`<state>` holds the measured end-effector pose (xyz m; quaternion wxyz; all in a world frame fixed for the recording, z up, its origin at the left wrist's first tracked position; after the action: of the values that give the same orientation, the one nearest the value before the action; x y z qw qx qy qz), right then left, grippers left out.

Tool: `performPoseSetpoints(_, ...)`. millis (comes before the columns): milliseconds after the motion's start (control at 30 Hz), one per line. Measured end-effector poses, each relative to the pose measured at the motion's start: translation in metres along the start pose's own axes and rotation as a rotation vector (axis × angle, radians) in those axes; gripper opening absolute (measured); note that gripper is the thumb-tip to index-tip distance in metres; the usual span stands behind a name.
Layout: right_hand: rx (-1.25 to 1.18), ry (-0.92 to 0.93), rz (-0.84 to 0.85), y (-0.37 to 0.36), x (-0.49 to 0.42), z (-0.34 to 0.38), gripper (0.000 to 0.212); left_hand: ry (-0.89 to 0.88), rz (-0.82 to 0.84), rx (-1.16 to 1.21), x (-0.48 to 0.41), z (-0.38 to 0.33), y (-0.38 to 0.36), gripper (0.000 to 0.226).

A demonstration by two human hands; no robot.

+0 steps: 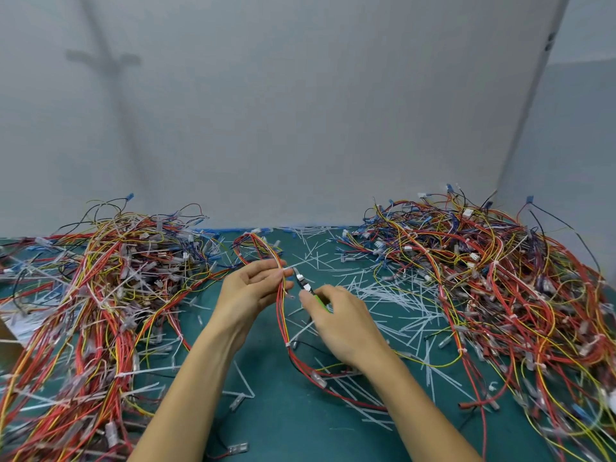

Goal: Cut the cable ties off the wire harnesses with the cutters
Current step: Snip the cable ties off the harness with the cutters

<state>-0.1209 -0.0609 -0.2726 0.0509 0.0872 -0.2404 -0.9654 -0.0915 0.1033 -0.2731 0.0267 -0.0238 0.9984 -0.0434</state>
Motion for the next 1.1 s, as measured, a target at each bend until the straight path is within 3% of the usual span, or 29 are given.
performPoseSetpoints(200, 0.086, 0.049, -0.013, -0.0008, 0.0026, 0.0021, 0.046, -0.025, -0.014, 0.006, -0.0004, 0.0028, -0.0009, 0.023)
performPoseSetpoints(1100, 0.048, 0.083, -0.046, -0.0009, 0.0023, -0.0018, 0.046, -0.071, -0.013, -0.123, 0.0007, 0.0021, -0.0056, 0.022)
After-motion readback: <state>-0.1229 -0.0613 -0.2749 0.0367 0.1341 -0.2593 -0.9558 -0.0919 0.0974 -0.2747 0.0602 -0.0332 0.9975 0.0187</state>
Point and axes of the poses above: each hand's wrist, its own x-axis away from the middle knuckle, its own y-axis out of the back of the hand, z = x × y, the point moved 2 cm from there along -x, towards the middle knuckle, and after that the axes turned 12 degrees about -x, right-handed, at the moved point
